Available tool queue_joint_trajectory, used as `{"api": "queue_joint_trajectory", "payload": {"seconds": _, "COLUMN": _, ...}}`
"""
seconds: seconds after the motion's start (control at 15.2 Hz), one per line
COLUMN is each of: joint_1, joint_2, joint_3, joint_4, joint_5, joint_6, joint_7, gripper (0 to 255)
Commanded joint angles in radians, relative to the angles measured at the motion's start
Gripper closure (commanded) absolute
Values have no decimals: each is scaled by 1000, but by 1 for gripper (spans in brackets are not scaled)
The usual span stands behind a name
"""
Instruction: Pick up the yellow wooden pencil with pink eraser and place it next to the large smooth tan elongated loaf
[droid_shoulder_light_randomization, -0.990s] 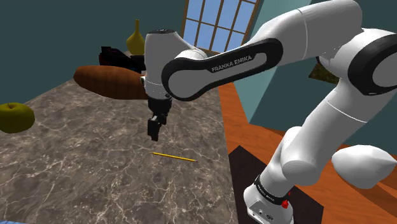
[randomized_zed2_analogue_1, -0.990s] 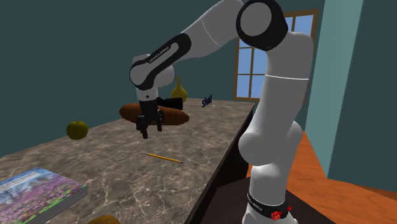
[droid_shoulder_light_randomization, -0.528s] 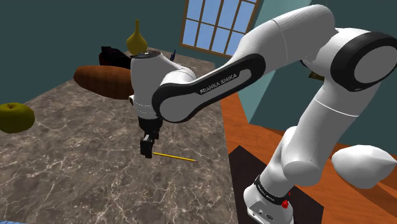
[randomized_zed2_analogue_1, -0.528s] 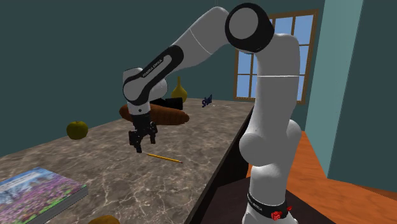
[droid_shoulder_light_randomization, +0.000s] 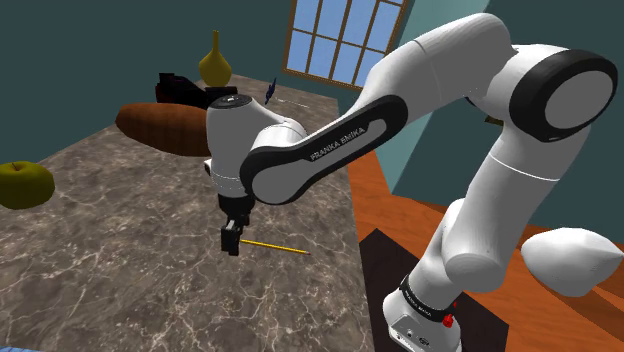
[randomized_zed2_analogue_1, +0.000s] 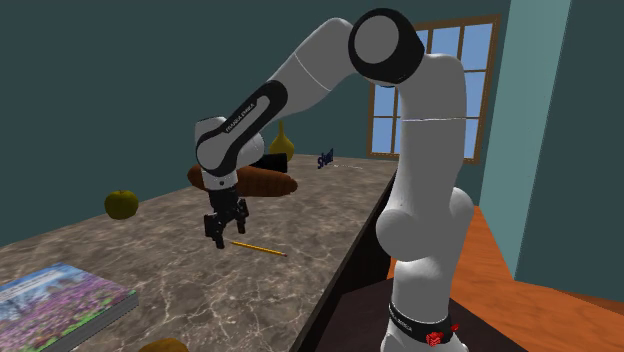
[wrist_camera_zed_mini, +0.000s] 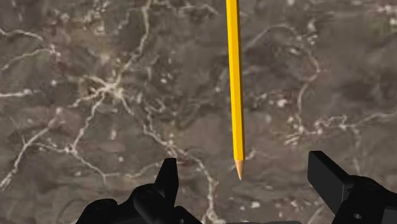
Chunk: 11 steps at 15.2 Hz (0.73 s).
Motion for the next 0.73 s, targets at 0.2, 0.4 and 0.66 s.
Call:
{"api": "queue_joint_trajectory", "payload": {"seconds": 0.2, "joint_1": 0, "joint_2": 1, "joint_3": 0, "joint_4": 0, "joint_5": -1, "joint_6": 1, "joint_7": 0, "gripper": 0}}
{"api": "queue_joint_trajectory", "payload": {"seconds": 0.4, "joint_1": 0, "joint_2": 1, "joint_3": 0, "joint_4": 0, "joint_5": -1, "joint_6": 1, "joint_7": 0, "gripper": 255}}
{"api": "queue_joint_trajectory", "payload": {"seconds": 0.66, "joint_1": -2, "joint_2": 3, "joint_3": -2, "joint_4": 6, "joint_5": -2, "joint_6": -3, "joint_7": -2, "gripper": 255}}
